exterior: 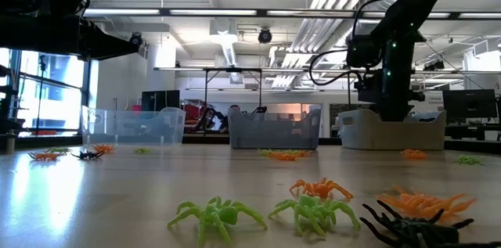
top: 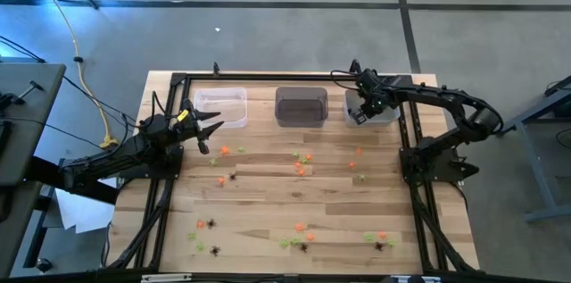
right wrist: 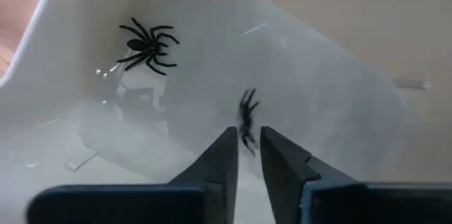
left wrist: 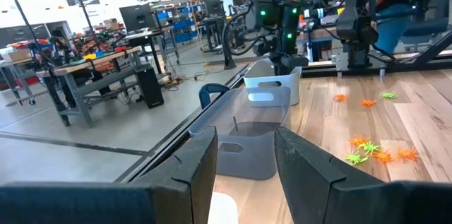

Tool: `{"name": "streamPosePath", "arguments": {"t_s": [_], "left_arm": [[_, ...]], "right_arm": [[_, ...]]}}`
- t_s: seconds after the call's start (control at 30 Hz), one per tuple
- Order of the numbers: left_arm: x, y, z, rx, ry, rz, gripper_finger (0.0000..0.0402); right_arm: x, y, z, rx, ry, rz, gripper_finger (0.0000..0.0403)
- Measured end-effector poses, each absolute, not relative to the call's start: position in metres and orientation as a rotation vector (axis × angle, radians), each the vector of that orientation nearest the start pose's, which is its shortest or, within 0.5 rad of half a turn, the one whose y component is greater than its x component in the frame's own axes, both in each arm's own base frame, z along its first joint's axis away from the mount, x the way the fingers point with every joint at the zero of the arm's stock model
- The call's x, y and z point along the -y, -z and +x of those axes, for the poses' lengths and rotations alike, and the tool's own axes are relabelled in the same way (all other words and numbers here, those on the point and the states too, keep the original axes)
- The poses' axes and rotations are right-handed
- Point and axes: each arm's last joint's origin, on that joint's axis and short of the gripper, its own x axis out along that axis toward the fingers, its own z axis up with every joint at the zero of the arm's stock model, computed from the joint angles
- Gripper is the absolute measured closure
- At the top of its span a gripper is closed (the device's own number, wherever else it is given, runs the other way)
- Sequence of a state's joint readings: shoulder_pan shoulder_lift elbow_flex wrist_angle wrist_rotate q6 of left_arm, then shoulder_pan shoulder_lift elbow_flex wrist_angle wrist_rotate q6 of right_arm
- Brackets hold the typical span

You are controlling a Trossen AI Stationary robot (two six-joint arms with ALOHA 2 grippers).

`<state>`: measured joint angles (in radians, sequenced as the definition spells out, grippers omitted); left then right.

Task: Sort Halloween decoration
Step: Put the black spider toy into the white bin

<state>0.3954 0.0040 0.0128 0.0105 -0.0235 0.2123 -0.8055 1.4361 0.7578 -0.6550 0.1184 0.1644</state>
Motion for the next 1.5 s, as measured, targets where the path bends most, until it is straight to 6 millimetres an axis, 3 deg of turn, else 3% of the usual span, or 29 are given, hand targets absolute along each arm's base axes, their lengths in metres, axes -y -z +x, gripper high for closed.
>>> {"name": "streamPosePath", "arguments": {"t_s": [0.27,0.47,0.63,0.87,1.07,1.23,1.5], "left_arm": [[-0.038,-0.169,0.089,-0.026,-0.419,0.213,0.0271],[-0.038,-0.169,0.089,-0.026,-0.419,0.213,0.0271],[-0.038,-0.168,0.089,-0.026,-0.419,0.213,0.0271],[-0.038,-0.168,0.089,-0.026,-0.419,0.213,0.0271],[-0.038,-0.169,0.089,-0.025,-0.419,0.213,0.0271],[-0.038,-0.169,0.089,-0.026,-0.419,0.213,0.0271],[-0.038,-0.168,0.089,-0.026,-0.419,0.213,0.0271]], "right_arm": [[0.173,-0.164,0.162,-1.227,0.877,0.593,0.0254],[0.171,-0.168,0.161,-1.206,0.87,0.629,0.0249],[0.161,-0.194,0.152,-1.106,0.872,0.602,0.0256],[0.128,-0.243,0.125,-0.901,0.908,0.559,0.0258],[0.098,-0.26,0.109,-0.831,0.943,0.562,0.0258],[0.078,-0.264,0.107,-0.838,0.895,0.62,0.0258],[0.038,-0.287,0.119,-0.886,0.749,0.707,0.0258]]}}
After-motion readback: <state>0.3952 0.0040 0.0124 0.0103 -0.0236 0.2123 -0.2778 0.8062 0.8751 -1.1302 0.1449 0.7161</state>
